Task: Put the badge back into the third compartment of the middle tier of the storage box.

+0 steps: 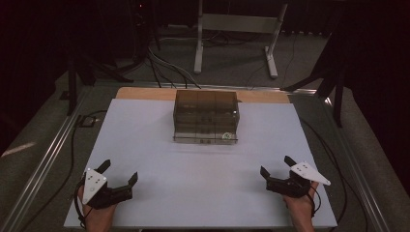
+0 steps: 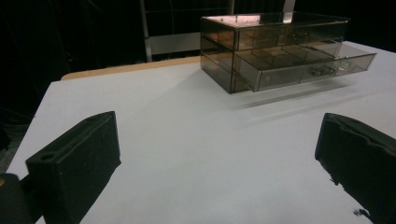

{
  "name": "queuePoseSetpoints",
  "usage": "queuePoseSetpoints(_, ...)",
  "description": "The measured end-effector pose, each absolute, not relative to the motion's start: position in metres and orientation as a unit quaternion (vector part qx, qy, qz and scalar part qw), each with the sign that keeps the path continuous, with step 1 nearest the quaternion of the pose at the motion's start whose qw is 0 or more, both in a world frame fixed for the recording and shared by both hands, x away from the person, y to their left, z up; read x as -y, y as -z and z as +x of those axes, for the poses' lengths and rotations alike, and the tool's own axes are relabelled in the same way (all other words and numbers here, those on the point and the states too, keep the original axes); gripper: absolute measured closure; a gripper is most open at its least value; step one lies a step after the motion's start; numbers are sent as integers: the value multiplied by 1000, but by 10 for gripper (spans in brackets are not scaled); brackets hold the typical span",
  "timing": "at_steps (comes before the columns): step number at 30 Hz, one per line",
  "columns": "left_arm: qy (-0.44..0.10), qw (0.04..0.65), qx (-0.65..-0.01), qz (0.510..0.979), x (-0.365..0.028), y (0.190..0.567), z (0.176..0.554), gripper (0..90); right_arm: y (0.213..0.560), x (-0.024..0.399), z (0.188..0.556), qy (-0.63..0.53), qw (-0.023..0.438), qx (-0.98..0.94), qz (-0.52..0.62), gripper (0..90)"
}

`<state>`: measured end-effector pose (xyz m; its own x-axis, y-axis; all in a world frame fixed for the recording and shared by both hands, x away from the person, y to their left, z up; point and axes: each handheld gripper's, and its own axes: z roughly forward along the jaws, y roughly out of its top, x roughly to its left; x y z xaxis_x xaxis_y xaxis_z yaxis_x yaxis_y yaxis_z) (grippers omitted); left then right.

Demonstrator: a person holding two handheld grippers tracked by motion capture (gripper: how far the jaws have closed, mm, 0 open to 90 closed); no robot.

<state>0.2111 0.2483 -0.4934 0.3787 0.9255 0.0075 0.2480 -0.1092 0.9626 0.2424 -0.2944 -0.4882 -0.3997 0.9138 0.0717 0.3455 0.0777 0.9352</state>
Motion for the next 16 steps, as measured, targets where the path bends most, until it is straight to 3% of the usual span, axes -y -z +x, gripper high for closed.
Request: queuePoseSetpoints(16, -340, 490, -455, 661, -248, 495, 214, 10, 492, 297, 233, -479, 310, -678, 463, 0)
